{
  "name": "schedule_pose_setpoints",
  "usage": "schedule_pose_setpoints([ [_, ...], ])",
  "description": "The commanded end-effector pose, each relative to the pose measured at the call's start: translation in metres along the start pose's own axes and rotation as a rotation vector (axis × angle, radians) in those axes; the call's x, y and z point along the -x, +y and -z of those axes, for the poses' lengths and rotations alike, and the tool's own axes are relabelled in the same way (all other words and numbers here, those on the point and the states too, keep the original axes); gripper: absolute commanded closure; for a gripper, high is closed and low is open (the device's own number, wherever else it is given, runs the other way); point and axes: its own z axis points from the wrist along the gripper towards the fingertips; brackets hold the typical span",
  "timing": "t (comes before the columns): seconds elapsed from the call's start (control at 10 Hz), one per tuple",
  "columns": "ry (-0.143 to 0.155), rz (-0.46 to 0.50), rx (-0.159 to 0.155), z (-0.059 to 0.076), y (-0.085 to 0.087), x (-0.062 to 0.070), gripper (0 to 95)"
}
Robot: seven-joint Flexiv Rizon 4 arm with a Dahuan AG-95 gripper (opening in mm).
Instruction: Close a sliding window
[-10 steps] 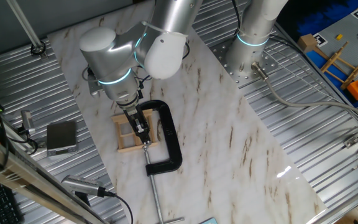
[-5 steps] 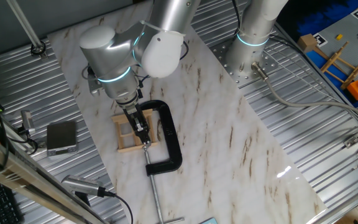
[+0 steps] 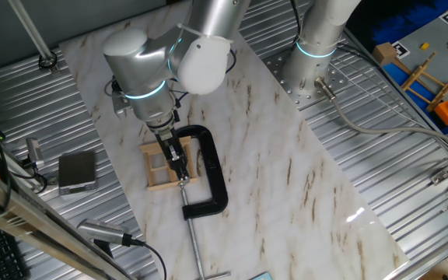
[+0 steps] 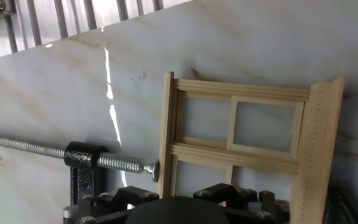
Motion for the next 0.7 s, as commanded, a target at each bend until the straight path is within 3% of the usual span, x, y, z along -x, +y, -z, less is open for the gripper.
schedule_pose_setpoints([
  [0.1,-0.007,-0.004,0.000,-0.0039,0.0026,0.0013,0.0],
  [0.7,-0.015,-0.005,-0.002,-0.0080,0.0091,0.0010,0.0],
])
